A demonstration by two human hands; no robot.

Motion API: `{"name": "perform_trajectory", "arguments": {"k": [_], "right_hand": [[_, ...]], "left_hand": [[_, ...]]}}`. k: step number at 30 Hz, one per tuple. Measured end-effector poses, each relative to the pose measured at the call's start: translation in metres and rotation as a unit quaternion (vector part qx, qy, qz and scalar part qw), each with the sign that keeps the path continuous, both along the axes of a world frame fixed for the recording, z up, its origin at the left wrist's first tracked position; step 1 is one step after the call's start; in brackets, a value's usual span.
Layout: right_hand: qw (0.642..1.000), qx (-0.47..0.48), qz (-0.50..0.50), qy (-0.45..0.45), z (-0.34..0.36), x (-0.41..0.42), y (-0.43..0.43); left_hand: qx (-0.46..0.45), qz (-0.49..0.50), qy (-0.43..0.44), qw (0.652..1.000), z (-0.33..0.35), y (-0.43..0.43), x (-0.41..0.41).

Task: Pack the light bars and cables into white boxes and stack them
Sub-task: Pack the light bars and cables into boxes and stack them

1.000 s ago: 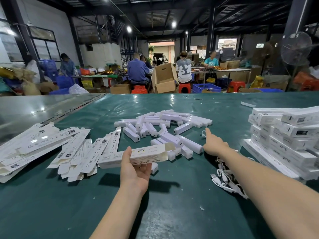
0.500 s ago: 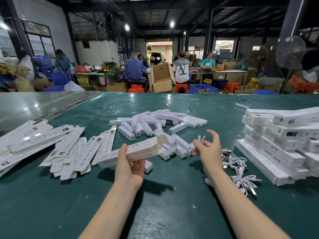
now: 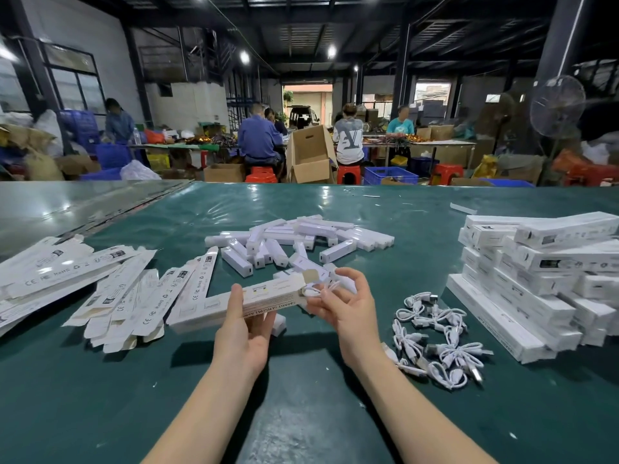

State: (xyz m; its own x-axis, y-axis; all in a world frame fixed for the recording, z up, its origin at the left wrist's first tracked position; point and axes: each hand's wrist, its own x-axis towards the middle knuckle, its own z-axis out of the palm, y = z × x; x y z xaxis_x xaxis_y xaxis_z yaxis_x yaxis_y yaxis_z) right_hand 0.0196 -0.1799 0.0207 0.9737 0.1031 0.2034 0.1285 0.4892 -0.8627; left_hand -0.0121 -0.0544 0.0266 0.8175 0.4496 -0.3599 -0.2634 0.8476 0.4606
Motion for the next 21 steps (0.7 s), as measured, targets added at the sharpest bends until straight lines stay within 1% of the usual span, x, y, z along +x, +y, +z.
{"name": "perform_trajectory", "arguments": {"k": [4, 10, 14, 18, 21], "right_hand": [[0.995, -0.084, -0.036, -0.032, -0.006, 0.002, 0.004], [0.991, -0.116, -0.051, -0.034, -0.010, 0.002, 0.007], [0.973, -0.212, -0.073, -0.058, -0.013, 0.004, 0.006], [0.964, -0.240, -0.074, -0.087, -0.012, 0.004, 0.004], [0.950, -0.278, -0.084, -0.113, -0.009, 0.004, 0.002]], "left_hand": [[0.024, -0.012, 0.006, 1.000, -0.004, -0.001, 0.002], [0.013, 0.003, 0.004, 1.000, -0.001, 0.000, 0.001], [0.039, -0.002, 0.010, 0.999, -0.005, 0.002, 0.000], [0.057, -0.006, 0.011, 0.998, -0.005, 0.000, 0.000], [0.079, -0.002, 0.011, 0.997, -0.005, -0.003, 0.000]]}}
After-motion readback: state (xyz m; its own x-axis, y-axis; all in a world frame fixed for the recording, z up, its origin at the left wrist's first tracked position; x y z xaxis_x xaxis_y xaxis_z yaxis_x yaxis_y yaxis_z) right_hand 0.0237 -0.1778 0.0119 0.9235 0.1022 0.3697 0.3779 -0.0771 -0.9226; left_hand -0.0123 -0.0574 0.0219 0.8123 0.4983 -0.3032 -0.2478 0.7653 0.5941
